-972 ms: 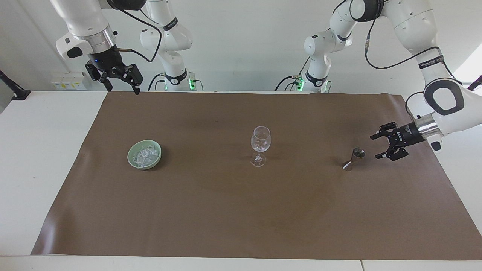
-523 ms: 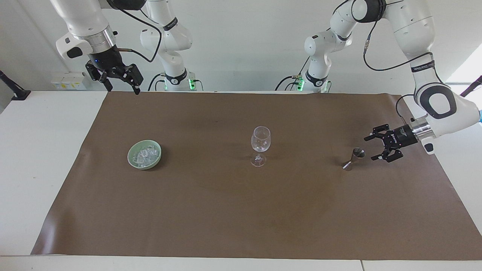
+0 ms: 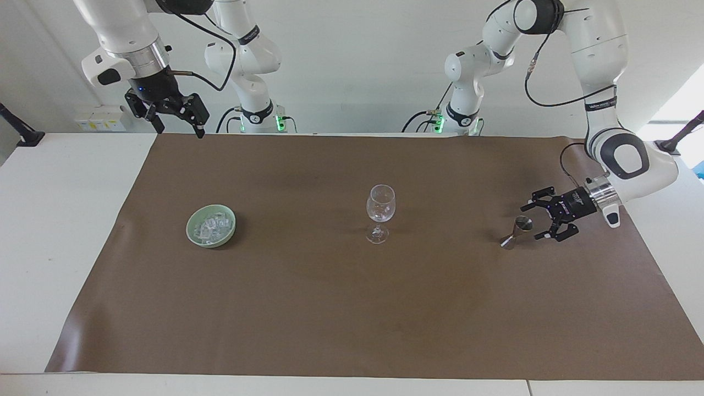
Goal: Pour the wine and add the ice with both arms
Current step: 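Move the left gripper toward the metal jigger and open it, then close the left gripper on the metal jigger and lift it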
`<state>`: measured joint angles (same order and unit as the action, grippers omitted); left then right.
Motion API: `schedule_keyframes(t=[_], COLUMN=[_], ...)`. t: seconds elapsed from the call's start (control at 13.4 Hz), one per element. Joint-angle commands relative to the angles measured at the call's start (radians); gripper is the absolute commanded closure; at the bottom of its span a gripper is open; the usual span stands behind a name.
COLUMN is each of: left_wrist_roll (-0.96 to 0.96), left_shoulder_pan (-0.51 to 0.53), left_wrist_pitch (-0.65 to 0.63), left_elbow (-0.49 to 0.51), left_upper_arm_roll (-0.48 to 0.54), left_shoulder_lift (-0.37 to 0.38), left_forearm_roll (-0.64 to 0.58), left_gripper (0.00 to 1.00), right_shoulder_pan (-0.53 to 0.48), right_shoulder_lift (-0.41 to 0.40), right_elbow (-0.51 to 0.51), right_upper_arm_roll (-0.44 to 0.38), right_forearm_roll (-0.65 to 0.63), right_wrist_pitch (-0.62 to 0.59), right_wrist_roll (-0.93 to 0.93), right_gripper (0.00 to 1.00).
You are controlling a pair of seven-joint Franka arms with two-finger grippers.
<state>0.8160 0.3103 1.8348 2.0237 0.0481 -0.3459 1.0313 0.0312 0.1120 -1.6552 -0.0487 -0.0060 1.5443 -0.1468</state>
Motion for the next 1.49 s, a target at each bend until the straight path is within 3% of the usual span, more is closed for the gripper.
schedule_keyframes(t=[0.0,0.3,0.75,1.42], left_wrist_roll=[-0.006,-0.079,-0.228,-0.270], left_shoulder_pan=[0.019,0.022,0.042,0.082], left_wrist_pitch=[0.009,-0.035,-0.143,-0.252], left_elbow=[0.018,0.013,0.003,-0.005], left_upper_arm_roll=[-0.004,-0.007,-0.004,-0.004], left_shoulder_lift=[-0.025,-0.039,-0.123,-0.194], left_forearm_roll=[0.044,0.098,0.217,0.332], left_gripper=[0.00,0.00,0.00,0.00], right_shoulder_pan=[-0.016,-0.016,-0.016,-0.016], right_shoulder_lift=[0.018,0.018,0.018,0.018], right_elbow=[-0.018,-0.018,-0.018,-0.018], right_upper_arm_roll=[0.012,0.012,0.012,0.012], right_forearm_roll=[0.005,0.005,0.005,0.005], right_wrist_pitch=[-0.006,-0.006,-0.006,-0.006], right_wrist_roll=[0.027,0.027,0.027,0.027], right_gripper=[0.00,0.00,0.00,0.00])
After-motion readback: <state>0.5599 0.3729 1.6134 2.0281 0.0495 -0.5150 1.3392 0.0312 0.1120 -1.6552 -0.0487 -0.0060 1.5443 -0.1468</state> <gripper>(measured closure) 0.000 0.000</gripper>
